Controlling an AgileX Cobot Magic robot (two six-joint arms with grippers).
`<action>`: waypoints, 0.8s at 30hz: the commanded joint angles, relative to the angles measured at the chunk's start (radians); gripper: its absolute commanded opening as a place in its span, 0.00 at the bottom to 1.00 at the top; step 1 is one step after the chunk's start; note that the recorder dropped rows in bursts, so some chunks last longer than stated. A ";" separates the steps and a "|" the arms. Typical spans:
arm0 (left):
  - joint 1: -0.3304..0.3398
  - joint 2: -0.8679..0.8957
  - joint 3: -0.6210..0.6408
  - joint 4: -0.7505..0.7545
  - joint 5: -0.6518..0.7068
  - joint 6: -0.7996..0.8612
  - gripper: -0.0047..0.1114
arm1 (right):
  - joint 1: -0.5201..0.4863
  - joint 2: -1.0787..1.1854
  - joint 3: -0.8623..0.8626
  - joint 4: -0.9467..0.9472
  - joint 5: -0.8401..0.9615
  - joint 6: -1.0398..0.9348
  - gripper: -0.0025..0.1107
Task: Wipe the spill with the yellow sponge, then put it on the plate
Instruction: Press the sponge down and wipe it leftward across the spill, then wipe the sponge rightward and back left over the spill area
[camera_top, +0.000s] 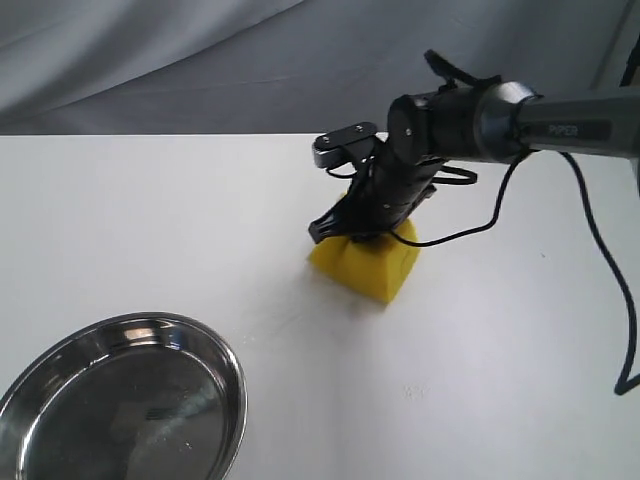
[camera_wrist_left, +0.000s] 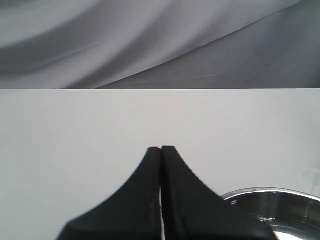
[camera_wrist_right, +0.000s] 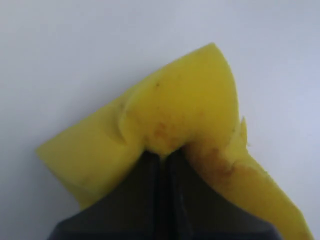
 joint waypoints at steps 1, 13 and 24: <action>0.002 -0.003 0.005 0.000 -0.002 -0.003 0.04 | -0.079 0.025 0.017 -0.074 0.083 -0.007 0.02; 0.002 -0.003 0.005 0.000 -0.002 -0.003 0.04 | 0.049 0.025 0.017 0.585 0.204 -0.564 0.02; 0.002 -0.003 0.005 0.000 -0.002 -0.003 0.04 | 0.213 0.027 0.017 0.519 0.110 -0.499 0.02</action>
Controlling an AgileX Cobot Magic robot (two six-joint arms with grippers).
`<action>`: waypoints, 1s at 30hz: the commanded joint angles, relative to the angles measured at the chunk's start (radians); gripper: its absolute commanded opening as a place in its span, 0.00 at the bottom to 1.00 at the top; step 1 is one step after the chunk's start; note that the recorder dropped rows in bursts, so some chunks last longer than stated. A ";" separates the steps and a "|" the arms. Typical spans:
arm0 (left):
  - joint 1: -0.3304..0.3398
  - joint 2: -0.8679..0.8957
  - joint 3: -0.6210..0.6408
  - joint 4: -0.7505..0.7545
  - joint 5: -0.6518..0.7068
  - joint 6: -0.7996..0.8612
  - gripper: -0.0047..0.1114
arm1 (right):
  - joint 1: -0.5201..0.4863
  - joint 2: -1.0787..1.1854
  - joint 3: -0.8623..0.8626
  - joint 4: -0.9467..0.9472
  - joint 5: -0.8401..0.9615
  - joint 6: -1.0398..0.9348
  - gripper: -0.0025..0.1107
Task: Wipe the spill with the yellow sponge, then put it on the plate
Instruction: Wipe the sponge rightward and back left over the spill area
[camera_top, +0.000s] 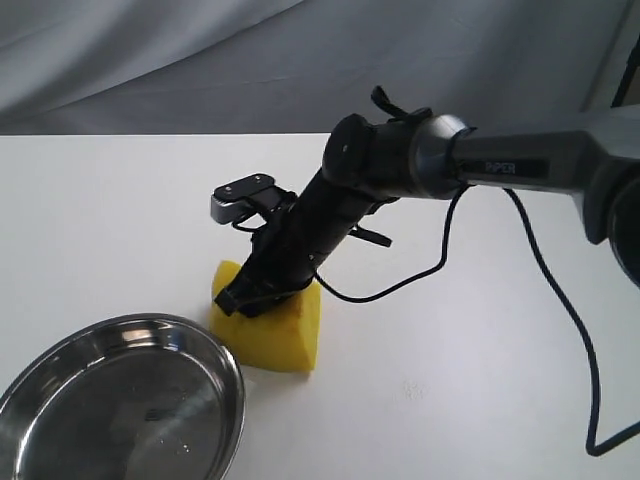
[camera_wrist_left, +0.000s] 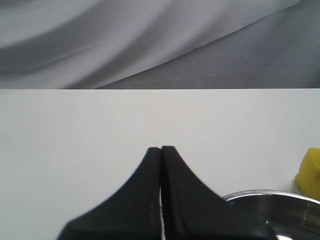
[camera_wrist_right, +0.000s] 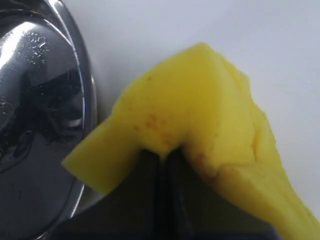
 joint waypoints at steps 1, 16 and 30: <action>0.002 -0.003 0.005 0.000 -0.002 -0.003 0.04 | 0.023 0.016 0.014 -0.098 -0.074 0.122 0.02; 0.002 -0.003 0.005 0.000 -0.002 -0.003 0.04 | -0.222 0.018 0.018 -0.675 0.000 0.611 0.02; 0.002 -0.003 0.005 0.000 -0.002 -0.003 0.04 | -0.290 0.018 0.018 -0.430 -0.005 0.447 0.02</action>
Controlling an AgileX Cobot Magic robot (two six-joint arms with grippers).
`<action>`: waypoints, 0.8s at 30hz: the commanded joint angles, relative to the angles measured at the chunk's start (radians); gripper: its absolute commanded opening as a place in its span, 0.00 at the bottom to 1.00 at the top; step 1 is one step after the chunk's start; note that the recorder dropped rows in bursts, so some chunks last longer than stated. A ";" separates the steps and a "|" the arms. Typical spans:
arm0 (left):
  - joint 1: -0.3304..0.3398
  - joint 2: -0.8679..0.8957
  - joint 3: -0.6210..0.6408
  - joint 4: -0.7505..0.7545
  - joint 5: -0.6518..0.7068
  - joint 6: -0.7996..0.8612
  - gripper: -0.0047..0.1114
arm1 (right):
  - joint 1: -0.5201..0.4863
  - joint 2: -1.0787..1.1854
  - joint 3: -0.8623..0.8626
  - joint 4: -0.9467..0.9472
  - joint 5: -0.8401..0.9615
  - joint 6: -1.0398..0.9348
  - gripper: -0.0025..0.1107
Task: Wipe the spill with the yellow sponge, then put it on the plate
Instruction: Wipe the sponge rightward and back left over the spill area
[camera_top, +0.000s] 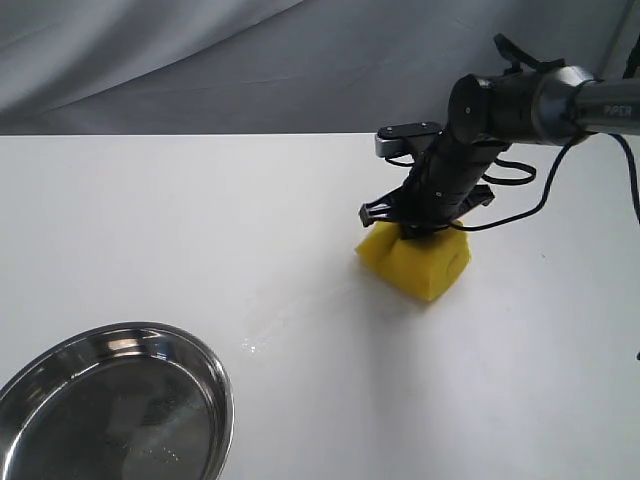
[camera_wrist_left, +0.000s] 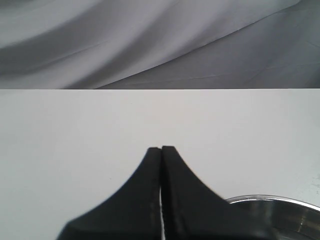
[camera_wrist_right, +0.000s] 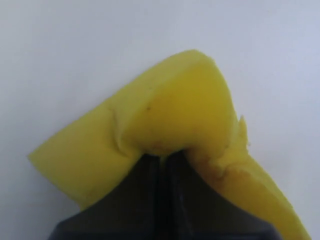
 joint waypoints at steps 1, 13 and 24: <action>0.002 -0.003 0.005 0.000 -0.002 -0.003 0.04 | 0.048 0.030 0.021 0.144 0.032 -0.210 0.02; 0.002 -0.003 0.005 0.000 -0.002 -0.003 0.04 | 0.310 0.030 0.021 0.247 0.016 -0.336 0.02; 0.002 -0.003 0.005 0.000 -0.002 -0.003 0.04 | 0.270 0.030 0.021 0.004 -0.068 -0.130 0.02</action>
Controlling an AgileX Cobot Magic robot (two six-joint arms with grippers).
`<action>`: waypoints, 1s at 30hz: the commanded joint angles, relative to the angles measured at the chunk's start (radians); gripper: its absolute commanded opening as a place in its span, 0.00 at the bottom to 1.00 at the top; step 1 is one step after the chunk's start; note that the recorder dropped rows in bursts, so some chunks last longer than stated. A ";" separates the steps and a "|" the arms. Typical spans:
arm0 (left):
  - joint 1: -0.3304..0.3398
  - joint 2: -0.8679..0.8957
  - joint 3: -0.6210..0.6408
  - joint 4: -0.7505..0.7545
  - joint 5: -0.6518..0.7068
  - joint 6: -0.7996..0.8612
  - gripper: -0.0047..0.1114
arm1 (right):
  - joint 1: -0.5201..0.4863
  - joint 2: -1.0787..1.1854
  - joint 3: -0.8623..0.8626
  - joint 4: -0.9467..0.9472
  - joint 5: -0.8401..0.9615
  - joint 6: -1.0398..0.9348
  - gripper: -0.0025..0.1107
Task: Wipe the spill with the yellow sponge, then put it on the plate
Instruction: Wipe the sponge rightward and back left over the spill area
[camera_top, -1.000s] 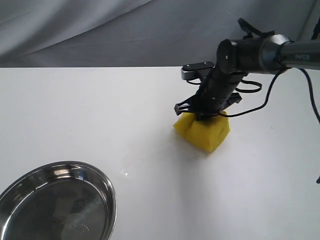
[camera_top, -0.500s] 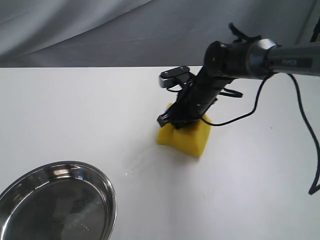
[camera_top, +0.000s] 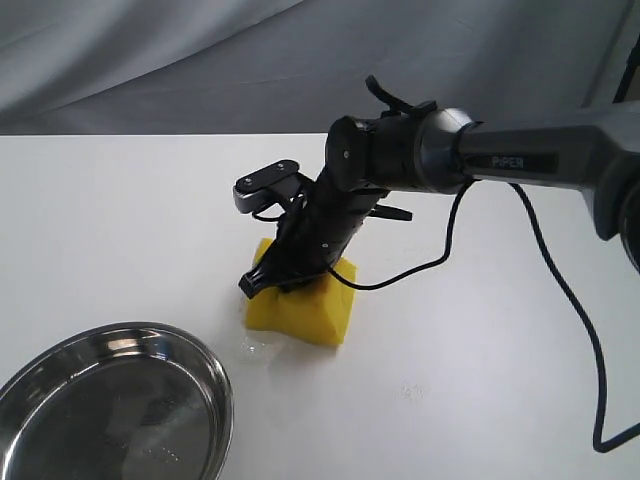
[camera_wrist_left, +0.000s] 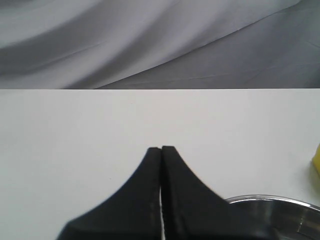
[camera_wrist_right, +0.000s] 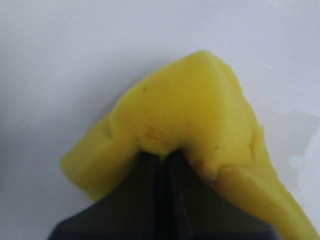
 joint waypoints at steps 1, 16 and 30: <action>0.002 -0.003 0.005 0.000 -0.002 -0.003 0.04 | -0.046 0.028 0.019 -0.253 -0.006 0.205 0.02; 0.002 -0.003 0.005 0.000 -0.002 -0.003 0.04 | -0.251 0.028 0.019 -0.467 0.119 0.440 0.02; 0.002 -0.003 0.005 0.000 -0.002 -0.003 0.04 | 0.010 0.028 0.019 0.014 0.086 0.068 0.02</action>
